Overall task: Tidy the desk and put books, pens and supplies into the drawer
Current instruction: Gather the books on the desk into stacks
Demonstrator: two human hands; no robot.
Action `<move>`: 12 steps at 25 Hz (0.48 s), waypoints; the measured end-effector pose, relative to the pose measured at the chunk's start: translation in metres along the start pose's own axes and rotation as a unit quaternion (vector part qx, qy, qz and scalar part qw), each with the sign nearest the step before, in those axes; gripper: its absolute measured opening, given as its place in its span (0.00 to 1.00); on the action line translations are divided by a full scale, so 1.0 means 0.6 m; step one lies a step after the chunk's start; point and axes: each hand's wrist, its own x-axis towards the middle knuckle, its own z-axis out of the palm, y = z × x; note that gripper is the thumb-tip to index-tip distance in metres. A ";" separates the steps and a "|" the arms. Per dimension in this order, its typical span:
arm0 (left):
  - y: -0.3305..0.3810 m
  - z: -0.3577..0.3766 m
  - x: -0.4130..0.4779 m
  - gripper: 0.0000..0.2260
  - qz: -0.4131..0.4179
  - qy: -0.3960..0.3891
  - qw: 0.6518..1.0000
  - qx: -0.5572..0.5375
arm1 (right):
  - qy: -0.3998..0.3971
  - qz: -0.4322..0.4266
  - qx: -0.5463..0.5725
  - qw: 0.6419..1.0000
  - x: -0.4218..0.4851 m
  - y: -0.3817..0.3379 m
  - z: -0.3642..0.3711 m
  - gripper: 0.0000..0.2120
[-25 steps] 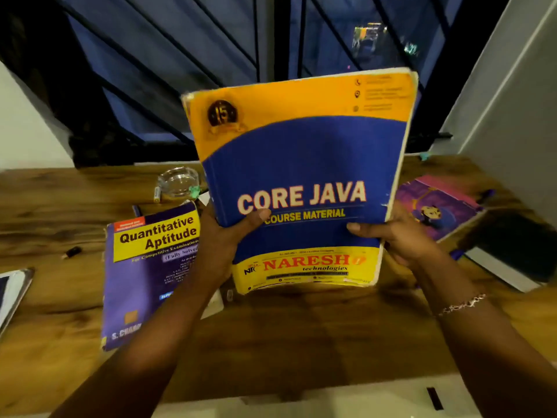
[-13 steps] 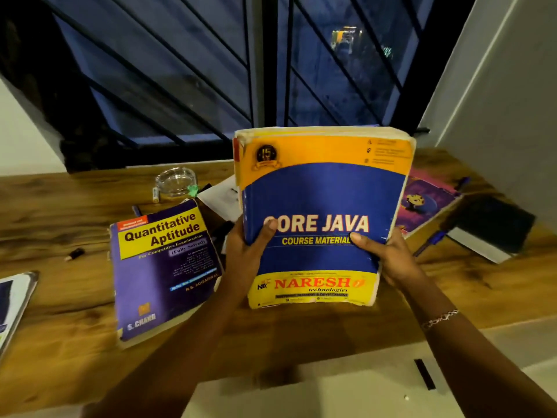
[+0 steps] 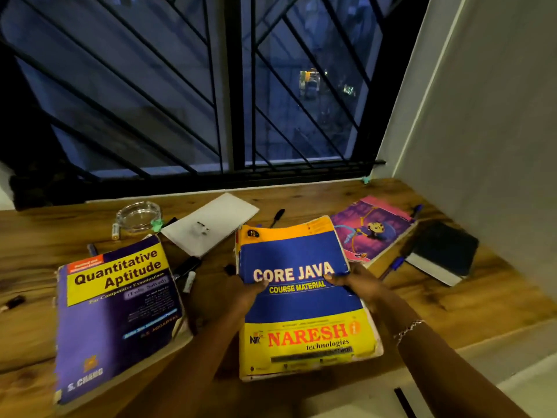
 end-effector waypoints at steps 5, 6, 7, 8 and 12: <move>0.049 0.010 -0.009 0.24 0.028 0.113 0.930 0.348 | -0.075 -0.017 -0.122 0.990 0.037 0.011 -0.030 0.17; 0.077 0.028 -0.016 0.25 0.081 0.158 0.891 0.418 | -0.084 -0.018 -0.165 0.983 0.046 0.005 -0.042 0.14; 0.104 0.050 -0.022 0.24 0.143 0.190 0.862 0.448 | -0.069 -0.017 -0.201 0.977 0.058 0.000 -0.057 0.08; 0.128 0.091 -0.011 0.22 0.215 0.200 0.855 0.428 | -0.040 -0.017 -0.225 0.973 0.078 -0.012 -0.085 0.02; 0.176 0.222 0.061 0.15 0.332 0.067 0.843 0.419 | 0.115 -0.021 -0.231 0.966 0.140 -0.056 -0.160 0.08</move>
